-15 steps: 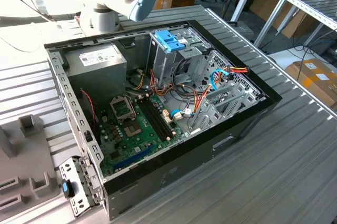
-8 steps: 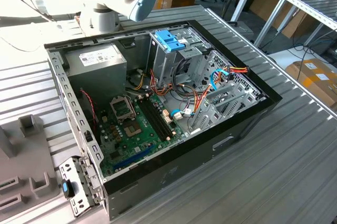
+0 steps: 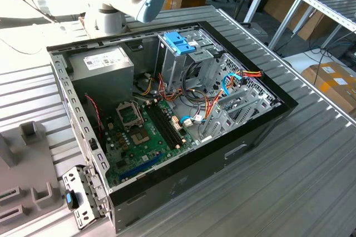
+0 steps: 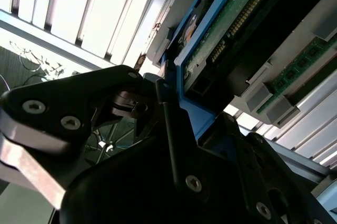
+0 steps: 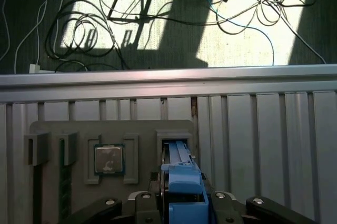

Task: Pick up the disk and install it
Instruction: 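Pick up the disk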

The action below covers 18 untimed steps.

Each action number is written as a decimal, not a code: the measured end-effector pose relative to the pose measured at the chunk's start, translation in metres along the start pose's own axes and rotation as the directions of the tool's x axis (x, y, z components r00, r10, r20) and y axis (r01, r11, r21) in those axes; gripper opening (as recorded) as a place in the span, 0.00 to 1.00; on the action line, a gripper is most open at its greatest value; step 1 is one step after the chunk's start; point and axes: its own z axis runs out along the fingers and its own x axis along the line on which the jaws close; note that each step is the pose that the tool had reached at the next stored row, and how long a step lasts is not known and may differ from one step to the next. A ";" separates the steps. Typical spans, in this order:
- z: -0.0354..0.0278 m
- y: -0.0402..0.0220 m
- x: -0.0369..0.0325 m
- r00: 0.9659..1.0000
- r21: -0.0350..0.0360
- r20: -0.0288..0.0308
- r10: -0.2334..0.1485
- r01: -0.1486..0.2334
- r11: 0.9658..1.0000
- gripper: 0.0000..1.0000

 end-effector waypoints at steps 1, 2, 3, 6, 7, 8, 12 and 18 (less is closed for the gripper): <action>-0.0005 0.0000 0.0000 1.000 0.000 0.000 0.000 0.000 1.000 0.37; -0.0011 0.0001 0.0000 1.000 0.000 0.000 0.000 0.000 1.000 0.37; -0.0016 0.0001 0.0000 1.000 0.000 0.000 0.000 0.000 1.000 0.37; -0.0028 0.0002 -0.0001 1.000 0.000 0.000 0.000 0.000 1.000 0.37; -0.0031 0.0002 -0.0001 1.000 0.000 0.000 0.000 0.000 1.000 0.37; -0.0034 0.0002 -0.0001 1.000 0.000 0.000 0.000 0.000 1.000 0.37; -0.0048 0.0003 -0.0001 1.000 0.000 0.000 0.000 0.000 1.000 0.37; -0.0073 0.0004 -0.0002 1.000 0.000 0.000 0.000 0.000 1.000 0.37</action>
